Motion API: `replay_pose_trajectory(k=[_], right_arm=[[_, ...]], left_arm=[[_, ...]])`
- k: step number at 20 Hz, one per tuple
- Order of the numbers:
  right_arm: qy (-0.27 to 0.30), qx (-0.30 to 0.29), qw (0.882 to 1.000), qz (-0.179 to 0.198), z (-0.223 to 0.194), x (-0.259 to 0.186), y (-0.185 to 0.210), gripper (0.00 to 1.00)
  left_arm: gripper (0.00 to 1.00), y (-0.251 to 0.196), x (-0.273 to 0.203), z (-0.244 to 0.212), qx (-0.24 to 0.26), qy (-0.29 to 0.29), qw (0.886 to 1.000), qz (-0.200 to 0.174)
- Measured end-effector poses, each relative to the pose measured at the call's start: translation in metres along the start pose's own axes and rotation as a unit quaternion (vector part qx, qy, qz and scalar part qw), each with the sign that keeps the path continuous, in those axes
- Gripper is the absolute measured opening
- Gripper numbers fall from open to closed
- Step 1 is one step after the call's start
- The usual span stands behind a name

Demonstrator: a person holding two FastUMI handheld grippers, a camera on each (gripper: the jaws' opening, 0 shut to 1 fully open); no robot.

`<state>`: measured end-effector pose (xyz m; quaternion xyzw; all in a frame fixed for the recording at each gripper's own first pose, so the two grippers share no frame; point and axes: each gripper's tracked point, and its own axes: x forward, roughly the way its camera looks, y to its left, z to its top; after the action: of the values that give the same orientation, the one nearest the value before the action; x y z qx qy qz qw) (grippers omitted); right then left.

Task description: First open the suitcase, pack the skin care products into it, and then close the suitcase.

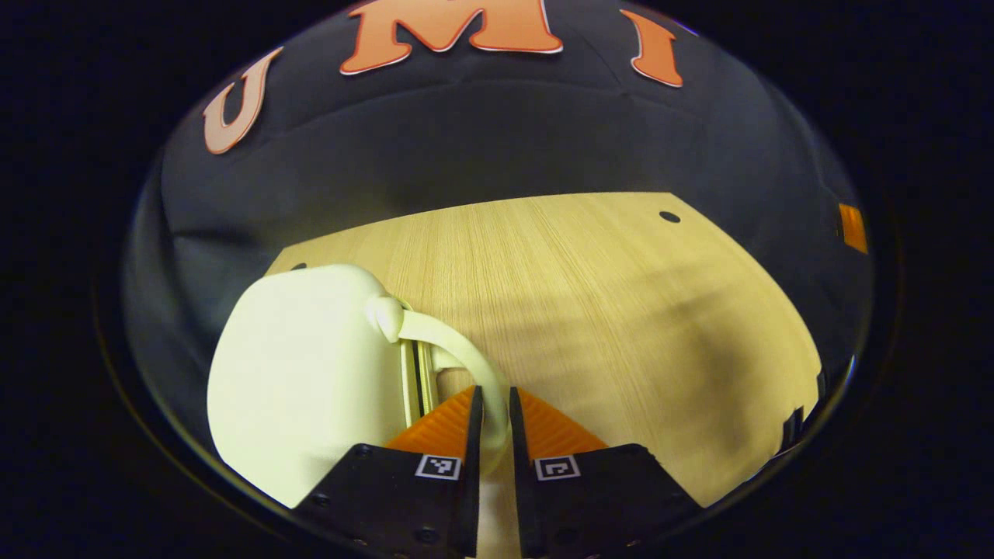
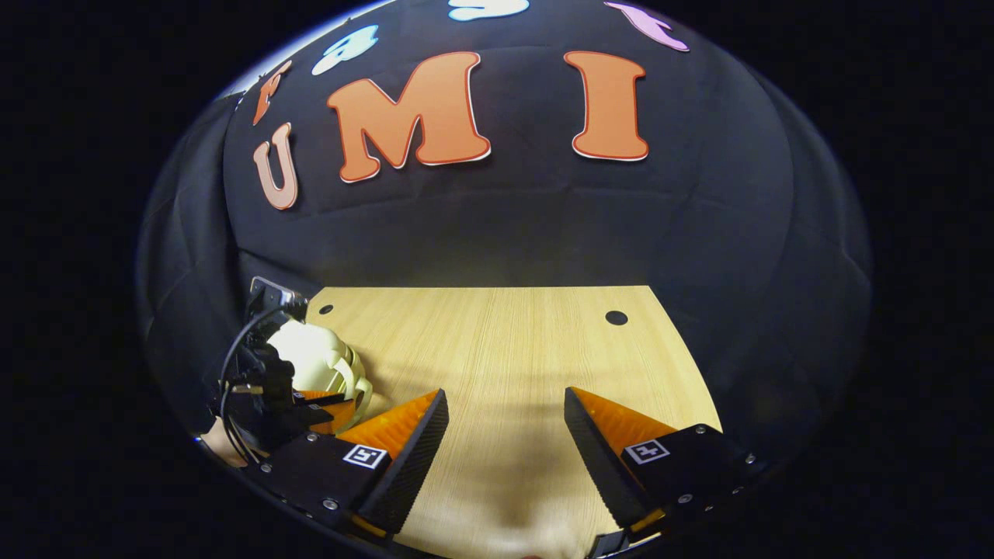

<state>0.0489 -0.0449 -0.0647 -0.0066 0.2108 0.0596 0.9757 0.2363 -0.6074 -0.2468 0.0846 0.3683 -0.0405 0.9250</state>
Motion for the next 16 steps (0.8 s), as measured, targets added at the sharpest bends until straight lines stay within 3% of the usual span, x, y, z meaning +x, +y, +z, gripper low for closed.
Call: replay_pose_trajectory(k=[1, 2, 5, 10, 12, 16], right_arm=[[0.003, -0.001, 1.000, -0.003, -0.001, 0.000, 0.004, 0.96], [0.003, 0.000, 1.000, -0.002, -0.002, -0.002, 0.009, 0.96], [-0.002, -0.004, 1.000, -0.002, -0.002, -0.005, 0.023, 0.95], [-0.028, 0.015, 0.999, -0.010, 0.013, -0.015, 0.036, 0.96], [-0.052, 0.017, 0.998, -0.021, 0.025, -0.020, 0.037, 0.95], [-0.106, 0.020, 0.993, -0.042, 0.043, -0.032, 0.034, 0.95]], left_arm=[[0.21, -0.004, -0.003, 0.004, -0.013, -0.002, 1.000, -0.013], [0.34, -0.007, -0.004, 0.006, -0.025, -0.005, 0.999, -0.027], [0.99, -0.018, -0.023, 0.023, -0.064, -0.023, 0.996, -0.066], [0.95, -0.015, -0.097, 0.095, -0.115, -0.122, 0.980, -0.110], [0.98, 0.003, -0.129, 0.128, -0.118, -0.174, 0.973, -0.100], [0.97, 0.037, -0.196, 0.167, -0.089, -0.279, 0.955, -0.041]])
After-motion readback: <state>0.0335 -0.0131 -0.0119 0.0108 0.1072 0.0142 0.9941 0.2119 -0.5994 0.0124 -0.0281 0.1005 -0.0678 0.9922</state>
